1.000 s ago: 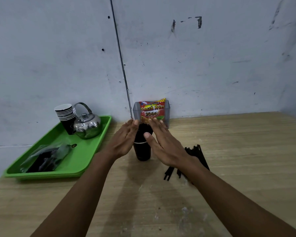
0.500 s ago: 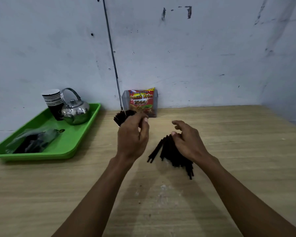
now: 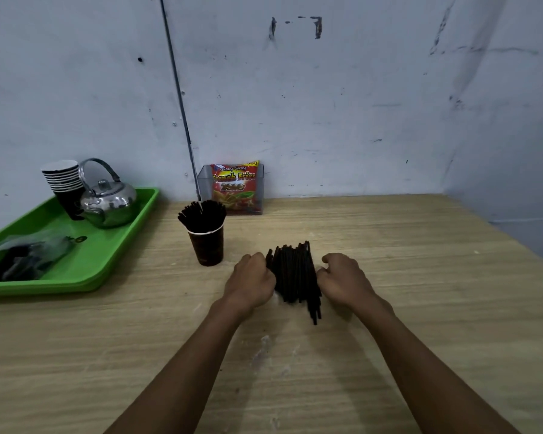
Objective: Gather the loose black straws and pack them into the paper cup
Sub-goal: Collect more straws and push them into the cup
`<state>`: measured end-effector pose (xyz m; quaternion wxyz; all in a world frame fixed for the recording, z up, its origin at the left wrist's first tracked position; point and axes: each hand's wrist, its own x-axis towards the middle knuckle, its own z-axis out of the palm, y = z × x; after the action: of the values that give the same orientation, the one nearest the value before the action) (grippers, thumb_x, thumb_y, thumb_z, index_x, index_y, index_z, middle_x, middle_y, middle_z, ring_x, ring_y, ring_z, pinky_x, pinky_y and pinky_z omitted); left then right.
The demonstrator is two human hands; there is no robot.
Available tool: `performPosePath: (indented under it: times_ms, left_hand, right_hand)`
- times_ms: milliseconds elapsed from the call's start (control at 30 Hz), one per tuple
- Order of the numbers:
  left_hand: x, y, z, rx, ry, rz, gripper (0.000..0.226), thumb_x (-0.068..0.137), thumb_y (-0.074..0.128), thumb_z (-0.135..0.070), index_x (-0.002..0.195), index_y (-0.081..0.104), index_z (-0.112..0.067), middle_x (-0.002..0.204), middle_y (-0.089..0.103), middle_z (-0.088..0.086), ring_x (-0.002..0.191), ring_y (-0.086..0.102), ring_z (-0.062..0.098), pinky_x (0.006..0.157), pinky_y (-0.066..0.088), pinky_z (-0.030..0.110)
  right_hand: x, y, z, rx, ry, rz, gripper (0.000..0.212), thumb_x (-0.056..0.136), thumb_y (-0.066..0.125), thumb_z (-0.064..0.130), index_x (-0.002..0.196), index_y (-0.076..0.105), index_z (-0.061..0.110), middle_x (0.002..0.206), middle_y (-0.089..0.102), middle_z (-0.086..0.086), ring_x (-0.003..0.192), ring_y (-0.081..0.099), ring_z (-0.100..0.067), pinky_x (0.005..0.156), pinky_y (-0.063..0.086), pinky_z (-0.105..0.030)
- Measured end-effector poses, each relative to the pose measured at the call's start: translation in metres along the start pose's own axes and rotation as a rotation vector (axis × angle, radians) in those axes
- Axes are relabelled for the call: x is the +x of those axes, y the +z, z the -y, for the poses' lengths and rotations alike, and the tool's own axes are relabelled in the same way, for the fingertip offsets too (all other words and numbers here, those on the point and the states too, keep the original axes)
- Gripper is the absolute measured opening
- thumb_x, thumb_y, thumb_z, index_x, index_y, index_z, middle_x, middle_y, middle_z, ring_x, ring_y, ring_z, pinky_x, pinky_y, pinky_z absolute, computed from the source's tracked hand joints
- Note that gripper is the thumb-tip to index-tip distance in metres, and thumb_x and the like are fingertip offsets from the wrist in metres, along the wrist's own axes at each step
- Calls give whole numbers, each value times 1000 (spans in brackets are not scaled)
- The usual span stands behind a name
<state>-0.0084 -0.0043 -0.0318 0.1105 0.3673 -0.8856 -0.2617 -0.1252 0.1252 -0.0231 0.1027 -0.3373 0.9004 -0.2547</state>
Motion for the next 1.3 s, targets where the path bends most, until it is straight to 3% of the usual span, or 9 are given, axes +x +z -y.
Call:
performPosePath:
  times_ms: [100,167,233,400,500,667,800,933,1300]
  left_hand:
    - [-3,-2,-1,-121,39,19,45,91,38,-5,135,49,0,119,63,21,112,58,34,95,50,45]
    - [-3,-5,2,-197,35,-3,49,92,38,-5,141,46,-3,122,64,20,114,59,31,96,50,43]
    - [-2,-9,9,-255,28,-58,47,94,39,-5,140,48,-3,133,58,20,120,56,30,100,47,40]
    - [3,-15,40,-545,-46,-176,34,94,40,-1,123,57,-5,85,67,12,73,60,23,66,48,36]
    - [-2,-12,52,-657,-38,-209,27,98,38,-1,116,59,-5,82,66,10,69,59,15,59,48,29]
    - [-3,-9,63,-744,19,-200,25,99,42,-1,111,62,-8,81,67,9,64,59,11,56,50,26]
    - [-3,-9,62,-780,42,-180,23,97,44,1,107,62,-9,81,67,9,64,58,11,55,50,27]
    - [-3,-9,63,-790,39,-171,23,95,46,2,104,64,-8,80,67,10,64,58,12,55,50,26]
    - [0,-9,65,-793,46,-158,24,97,41,3,104,64,-3,85,68,16,64,58,11,52,49,21]
  right_hand:
    - [3,2,10,5,7,28,32,99,46,26,109,62,1,112,64,-14,106,62,-31,81,50,-37]
    - [7,5,16,2,27,40,28,98,45,31,83,56,10,93,60,-8,96,62,-31,72,47,-34]
    - [10,8,22,-8,50,46,34,97,44,40,77,47,13,96,59,-9,97,59,-32,75,47,-36]
    - [11,17,46,-110,145,44,81,84,45,73,129,49,6,135,48,-17,124,46,-35,91,43,-41]
    - [16,27,60,-196,179,33,106,70,53,82,140,40,4,139,44,-18,128,43,-35,91,43,-41]
    - [23,37,63,-195,166,25,81,79,68,59,134,41,6,135,47,-15,123,48,-33,88,44,-39]
    - [23,31,59,-113,165,36,48,79,75,46,104,49,14,114,58,-8,105,59,-30,72,45,-33]
    - [25,26,59,-40,193,26,46,74,81,39,93,47,16,99,56,-5,97,62,-29,68,45,-33]
    - [44,25,49,44,222,95,17,87,62,5,93,47,10,89,49,-6,82,53,-22,66,44,-29]
